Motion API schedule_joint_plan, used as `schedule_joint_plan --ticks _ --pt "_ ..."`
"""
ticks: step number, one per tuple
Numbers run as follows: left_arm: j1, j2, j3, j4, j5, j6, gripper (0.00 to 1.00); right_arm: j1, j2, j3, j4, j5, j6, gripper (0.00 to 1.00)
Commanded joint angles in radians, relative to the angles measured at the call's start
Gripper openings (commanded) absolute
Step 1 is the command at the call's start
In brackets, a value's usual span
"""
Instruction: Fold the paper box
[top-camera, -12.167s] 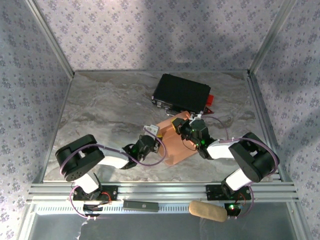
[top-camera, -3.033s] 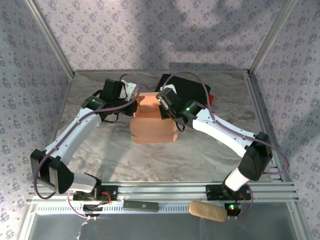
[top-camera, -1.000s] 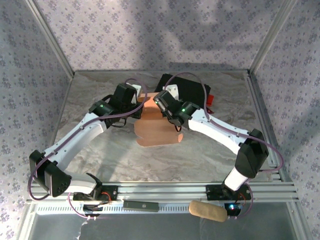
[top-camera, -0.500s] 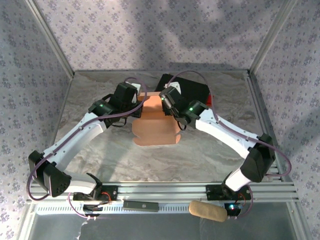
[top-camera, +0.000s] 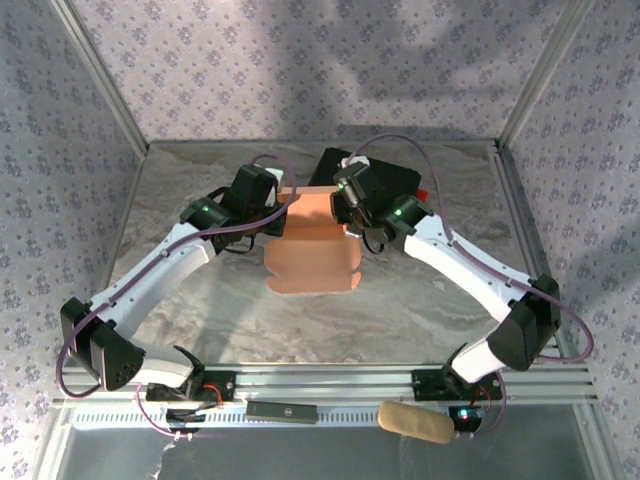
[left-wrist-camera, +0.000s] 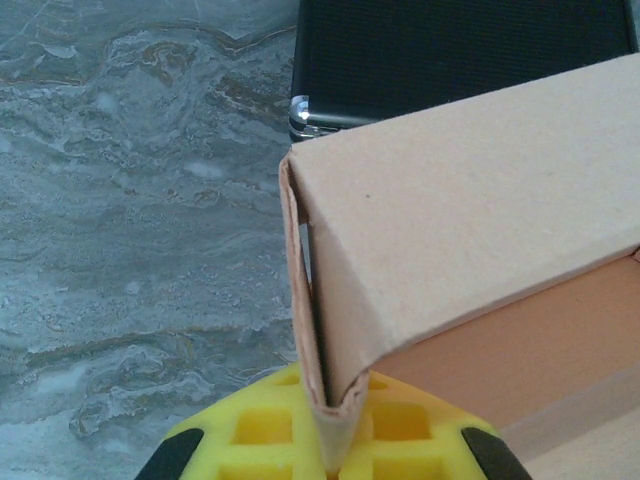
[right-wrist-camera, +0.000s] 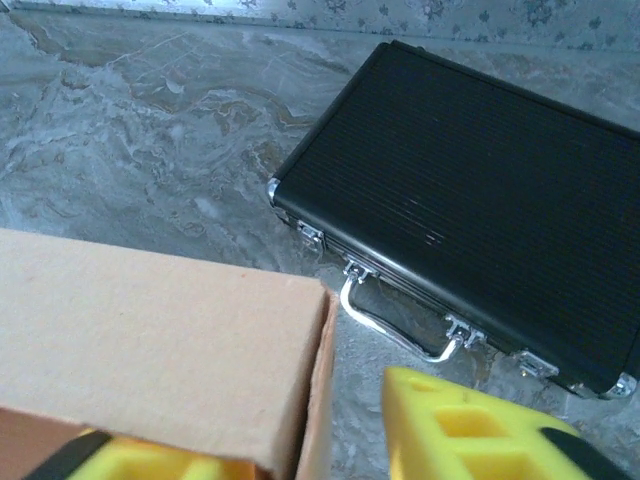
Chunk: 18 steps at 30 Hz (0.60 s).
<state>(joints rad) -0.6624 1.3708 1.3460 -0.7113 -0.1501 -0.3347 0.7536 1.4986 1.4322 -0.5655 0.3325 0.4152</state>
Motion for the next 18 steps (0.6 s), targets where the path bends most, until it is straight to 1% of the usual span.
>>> schedule_joint_plan --ticks 1,3,5,9,12,13,16,18 --pt "-0.006 0.004 0.04 -0.014 0.001 -0.004 0.0 -0.009 0.003 0.024 -0.005 -0.012 -0.003 0.32" --pt "-0.008 0.006 0.044 -0.013 0.003 -0.004 0.0 -0.007 0.016 0.034 -0.006 -0.003 -0.005 0.28" --pt "-0.008 0.008 0.045 -0.013 0.002 -0.004 0.0 -0.002 0.038 0.05 -0.017 0.02 -0.003 0.28" --pt "-0.007 0.011 0.043 -0.012 0.002 -0.004 0.0 0.027 0.075 0.061 -0.03 0.09 0.015 0.41" --pt "-0.008 0.013 0.038 -0.009 0.004 -0.004 0.0 0.029 0.094 0.055 -0.028 0.098 0.036 0.45" --pt "-0.008 0.013 0.036 -0.009 0.005 -0.003 0.0 0.029 0.098 0.051 -0.023 0.095 0.038 0.44" --pt "-0.008 0.012 0.03 -0.002 0.005 -0.002 0.0 0.034 0.104 0.051 -0.013 0.097 0.045 0.33" --pt "-0.008 0.014 0.027 0.001 0.004 -0.004 0.0 0.041 0.104 0.061 -0.024 0.115 0.056 0.27"
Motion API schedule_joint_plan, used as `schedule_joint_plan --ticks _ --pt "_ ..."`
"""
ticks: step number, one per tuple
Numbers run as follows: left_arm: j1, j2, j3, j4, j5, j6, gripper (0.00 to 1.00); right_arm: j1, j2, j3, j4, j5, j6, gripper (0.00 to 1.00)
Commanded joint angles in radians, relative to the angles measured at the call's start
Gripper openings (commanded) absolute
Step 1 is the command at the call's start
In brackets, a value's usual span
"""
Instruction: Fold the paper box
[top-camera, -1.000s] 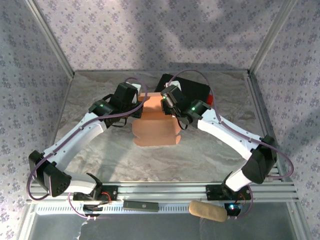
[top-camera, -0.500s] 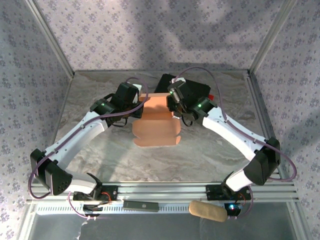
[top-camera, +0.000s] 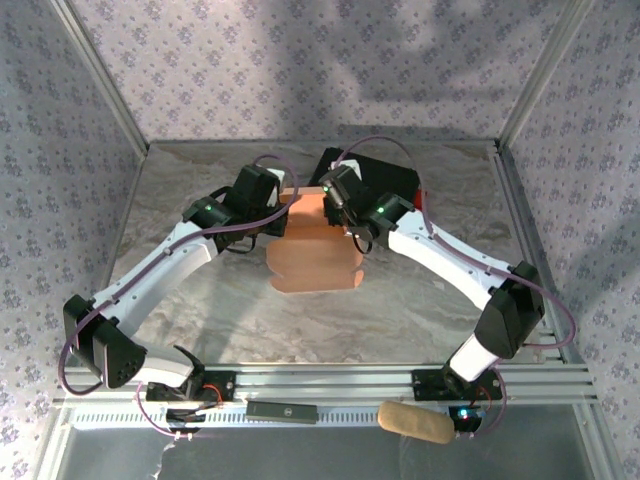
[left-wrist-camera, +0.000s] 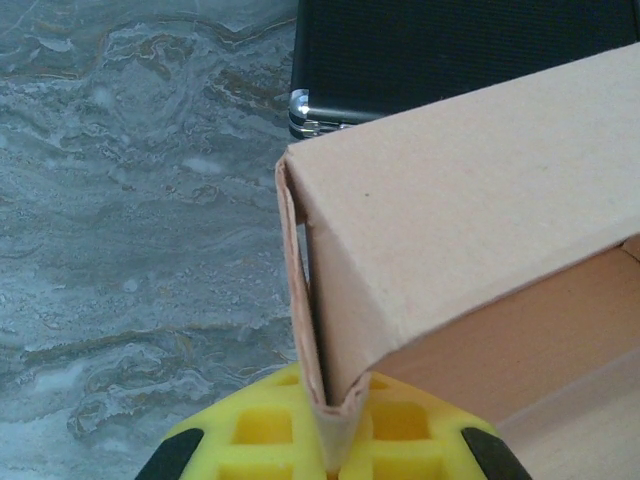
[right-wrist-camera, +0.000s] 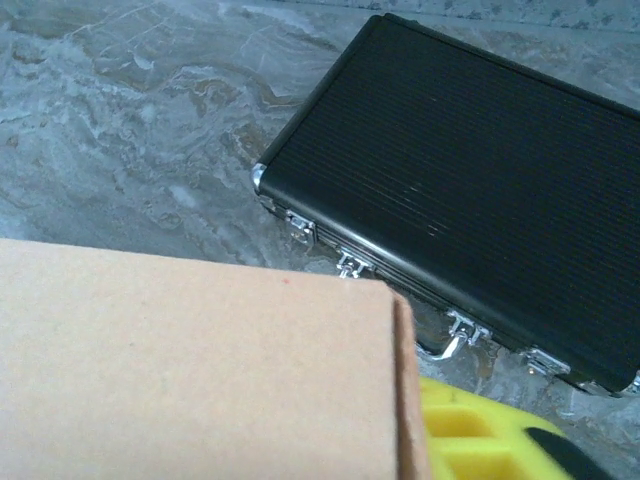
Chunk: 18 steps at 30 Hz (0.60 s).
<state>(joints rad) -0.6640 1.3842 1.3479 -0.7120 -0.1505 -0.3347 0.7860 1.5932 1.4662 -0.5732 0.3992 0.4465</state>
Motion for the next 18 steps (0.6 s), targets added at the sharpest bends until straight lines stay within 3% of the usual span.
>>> schedule_joint_plan --ticks 1,8,10,14,18 --pt "-0.006 0.001 0.025 0.002 -0.001 -0.007 0.0 0.012 0.014 0.036 -0.023 0.062 0.037 0.24" --pt "-0.007 0.013 -0.003 0.026 -0.037 -0.015 0.0 0.036 0.032 0.075 -0.146 0.118 0.134 0.0" --pt "-0.01 0.014 -0.029 0.069 -0.046 -0.009 0.01 0.036 0.031 0.072 -0.148 0.098 0.142 0.0" --pt "-0.011 0.009 -0.088 0.151 -0.042 0.005 0.16 0.036 0.033 0.07 -0.149 0.062 0.138 0.0" --pt "-0.009 0.004 -0.133 0.218 -0.011 0.013 0.18 0.035 0.028 0.068 -0.157 0.047 0.144 0.0"
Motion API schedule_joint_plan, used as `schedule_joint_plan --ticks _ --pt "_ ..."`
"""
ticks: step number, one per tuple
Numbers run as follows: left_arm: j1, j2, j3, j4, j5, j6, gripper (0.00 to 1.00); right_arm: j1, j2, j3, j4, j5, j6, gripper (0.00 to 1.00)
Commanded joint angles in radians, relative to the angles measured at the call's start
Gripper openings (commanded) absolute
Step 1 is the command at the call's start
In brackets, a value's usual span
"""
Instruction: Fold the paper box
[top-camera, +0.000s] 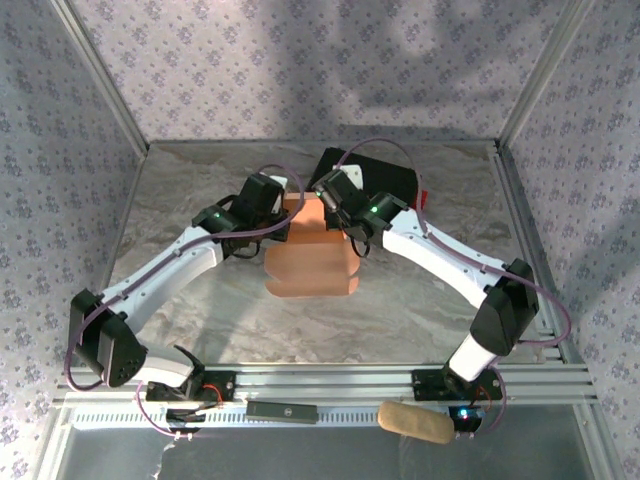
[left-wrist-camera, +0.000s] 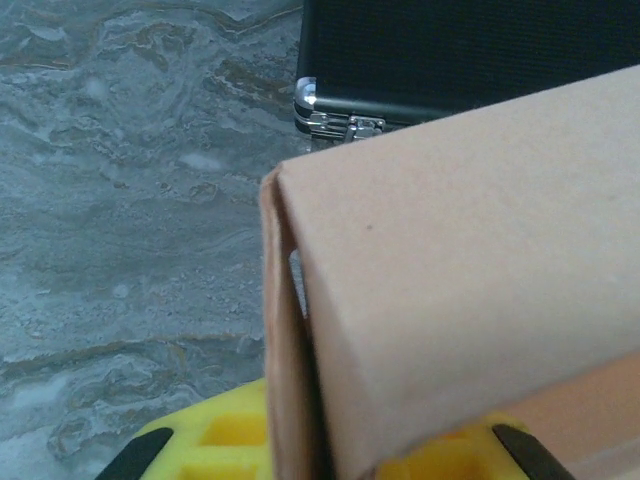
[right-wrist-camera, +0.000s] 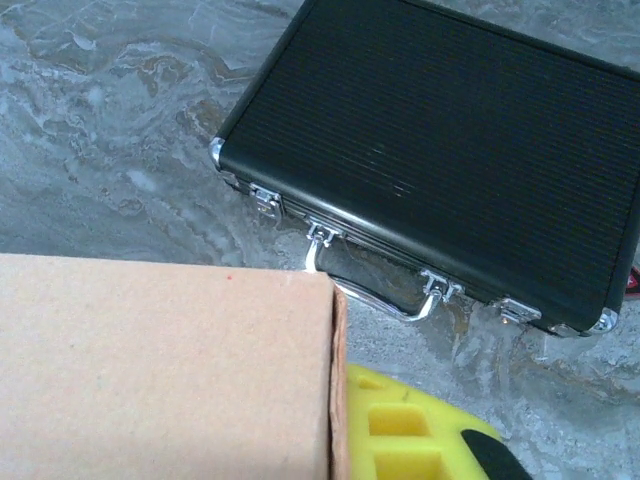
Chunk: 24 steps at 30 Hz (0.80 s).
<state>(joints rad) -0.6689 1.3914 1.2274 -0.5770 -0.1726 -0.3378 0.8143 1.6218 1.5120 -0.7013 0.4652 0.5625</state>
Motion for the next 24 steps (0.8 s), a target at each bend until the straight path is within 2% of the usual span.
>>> schedule_joint_plan --ticks 1,4,8,13,19,23,24 --pt "-0.005 -0.002 -0.02 0.095 0.018 0.018 0.19 0.003 -0.002 0.02 -0.029 -0.023 0.03 0.0" --pt "-0.004 0.003 -0.035 0.109 0.016 0.019 0.18 0.001 -0.003 0.02 -0.03 -0.028 0.032 0.0" --pt "-0.007 0.006 -0.043 0.111 0.001 0.017 0.08 0.0 0.002 0.033 -0.047 -0.021 0.041 0.0" --pt "-0.043 0.026 -0.023 0.057 -0.139 0.004 0.0 0.008 0.029 0.075 -0.102 0.006 0.058 0.0" --pt "-0.118 0.062 0.006 0.008 -0.349 -0.028 0.0 0.012 0.055 0.104 -0.144 0.015 0.108 0.0" --pt "-0.135 0.054 -0.015 0.028 -0.378 -0.052 0.02 0.01 0.055 0.103 -0.15 0.009 0.117 0.0" --pt "-0.135 0.046 -0.022 0.039 -0.364 -0.051 0.09 0.008 0.054 0.102 -0.153 0.005 0.119 0.0"
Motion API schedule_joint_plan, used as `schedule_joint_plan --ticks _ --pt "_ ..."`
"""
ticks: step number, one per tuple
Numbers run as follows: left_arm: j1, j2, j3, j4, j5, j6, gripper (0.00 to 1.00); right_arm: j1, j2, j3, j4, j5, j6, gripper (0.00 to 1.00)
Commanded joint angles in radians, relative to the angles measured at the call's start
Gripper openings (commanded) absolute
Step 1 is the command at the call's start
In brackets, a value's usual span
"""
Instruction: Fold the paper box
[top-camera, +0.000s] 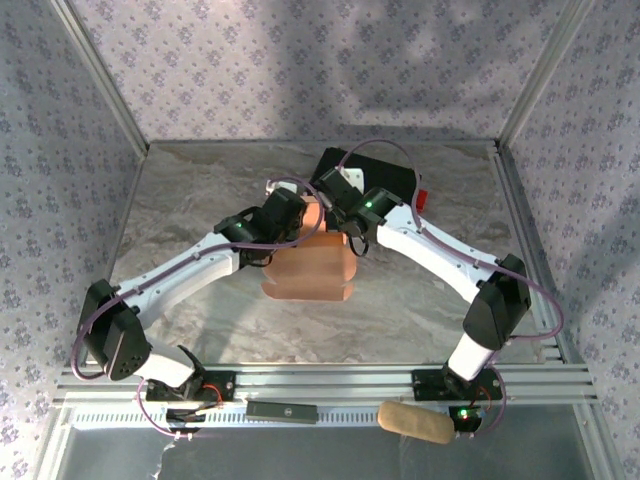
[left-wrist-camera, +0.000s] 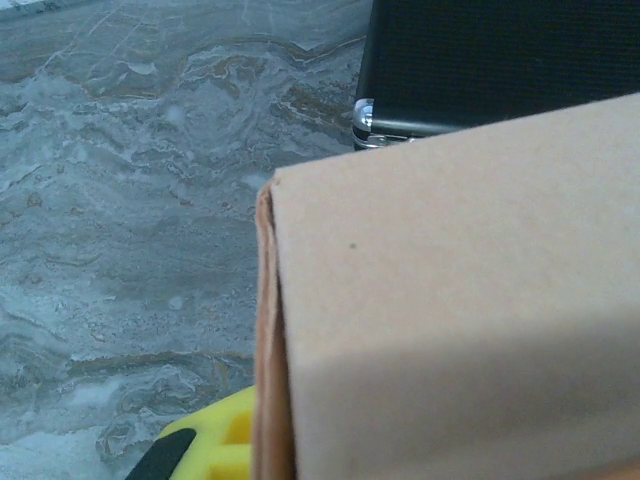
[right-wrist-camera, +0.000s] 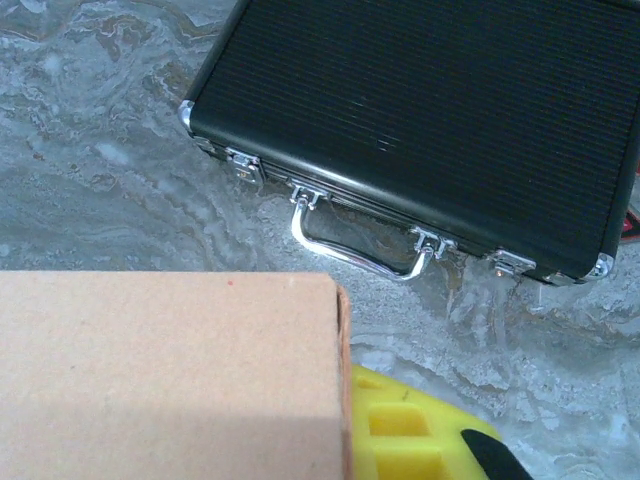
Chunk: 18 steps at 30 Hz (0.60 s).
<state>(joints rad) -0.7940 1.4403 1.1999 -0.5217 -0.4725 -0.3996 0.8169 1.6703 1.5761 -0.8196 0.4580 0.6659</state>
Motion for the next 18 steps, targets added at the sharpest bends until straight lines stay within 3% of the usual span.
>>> schedule_joint_plan --ticks 1,4,9,14,18 --pt "-0.011 -0.014 -0.007 -0.003 -0.046 0.014 0.15 0.001 0.005 0.036 -0.034 0.006 0.017 0.0" --pt "-0.005 -0.051 -0.046 0.032 0.02 0.016 0.28 -0.01 -0.001 0.029 -0.031 -0.007 0.023 0.0" --pt "0.011 -0.096 -0.089 0.047 0.074 0.017 0.3 -0.018 -0.005 0.026 -0.019 -0.024 0.021 0.0" --pt "0.024 -0.099 -0.093 0.055 0.073 0.027 0.09 -0.015 -0.002 0.027 -0.011 -0.03 0.021 0.0" --pt "0.023 -0.061 -0.072 0.047 0.068 0.035 0.06 -0.011 -0.003 0.027 -0.011 -0.033 0.023 0.0"
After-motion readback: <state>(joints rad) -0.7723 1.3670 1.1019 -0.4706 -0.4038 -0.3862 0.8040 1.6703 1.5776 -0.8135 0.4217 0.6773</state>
